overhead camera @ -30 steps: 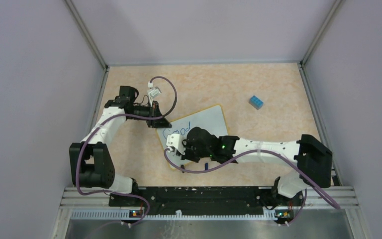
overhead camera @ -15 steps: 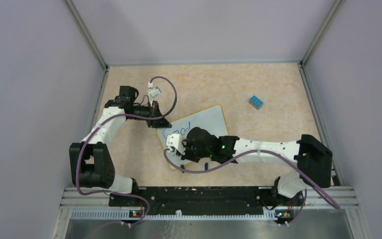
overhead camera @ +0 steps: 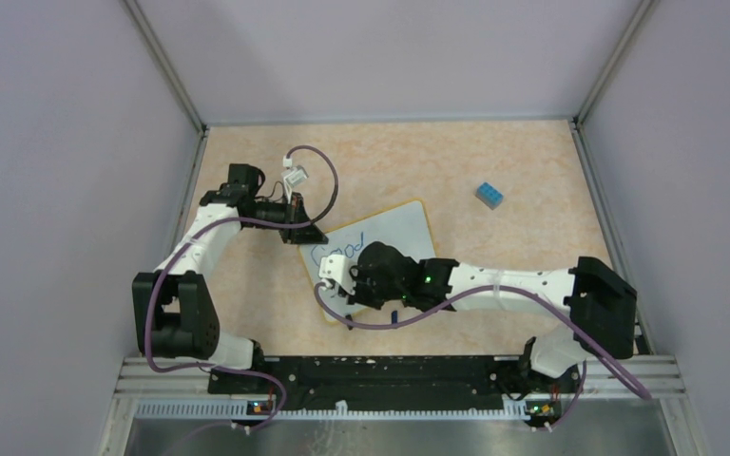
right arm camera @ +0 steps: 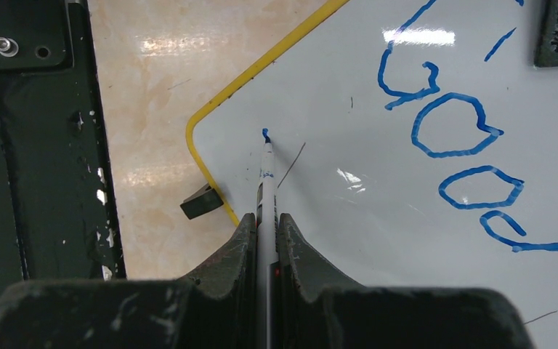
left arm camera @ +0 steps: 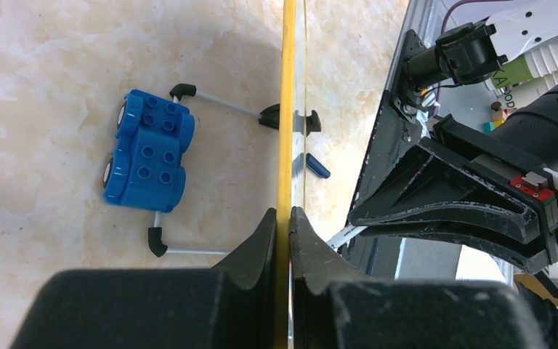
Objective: Write a sentence on the whiteboard
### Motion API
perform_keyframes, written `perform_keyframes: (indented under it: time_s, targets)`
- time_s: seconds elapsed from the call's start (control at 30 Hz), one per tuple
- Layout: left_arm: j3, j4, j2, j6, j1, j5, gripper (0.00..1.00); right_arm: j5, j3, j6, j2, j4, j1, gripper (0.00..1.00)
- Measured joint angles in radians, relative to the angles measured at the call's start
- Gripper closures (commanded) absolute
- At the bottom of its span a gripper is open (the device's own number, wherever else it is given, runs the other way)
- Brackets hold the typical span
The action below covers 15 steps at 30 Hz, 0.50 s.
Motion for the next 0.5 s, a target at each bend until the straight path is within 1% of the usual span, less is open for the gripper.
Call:
perform_keyframes:
  time_s: [0.5]
  targets:
    - [0.0, 0.0, 0.0, 0.0, 0.0, 0.0, 1.0, 0.005, 0.005, 0.001, -0.008, -0.014, -0.008, 1.0]
